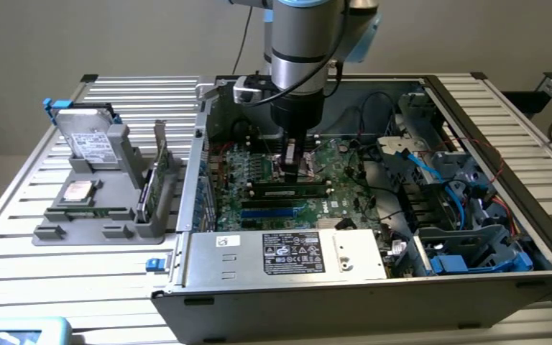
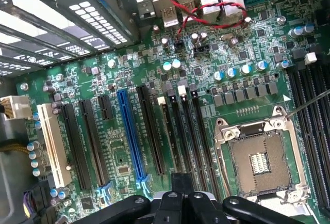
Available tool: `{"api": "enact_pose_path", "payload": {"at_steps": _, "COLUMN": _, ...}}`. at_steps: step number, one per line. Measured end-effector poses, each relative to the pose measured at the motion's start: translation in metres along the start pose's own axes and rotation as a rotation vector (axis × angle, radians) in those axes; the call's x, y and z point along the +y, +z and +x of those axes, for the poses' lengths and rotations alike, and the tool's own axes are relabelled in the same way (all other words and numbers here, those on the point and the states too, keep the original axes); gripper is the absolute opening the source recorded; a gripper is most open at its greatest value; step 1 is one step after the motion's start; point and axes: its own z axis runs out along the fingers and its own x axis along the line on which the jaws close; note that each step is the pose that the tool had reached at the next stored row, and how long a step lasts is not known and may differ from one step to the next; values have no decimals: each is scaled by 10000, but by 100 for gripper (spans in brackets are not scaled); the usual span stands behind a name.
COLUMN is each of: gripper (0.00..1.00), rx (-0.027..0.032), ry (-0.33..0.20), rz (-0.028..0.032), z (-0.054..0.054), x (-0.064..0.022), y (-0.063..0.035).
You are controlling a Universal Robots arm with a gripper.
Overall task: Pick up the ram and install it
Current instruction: 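Press down the ram until it locks into place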
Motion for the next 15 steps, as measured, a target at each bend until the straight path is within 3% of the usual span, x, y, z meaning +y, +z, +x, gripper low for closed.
{"api": "enact_pose_path", "payload": {"at_steps": 15, "gripper": 11, "rx": 16, "ry": 1830, "rz": -141, "z": 0, "x": 0, "y": 0}}
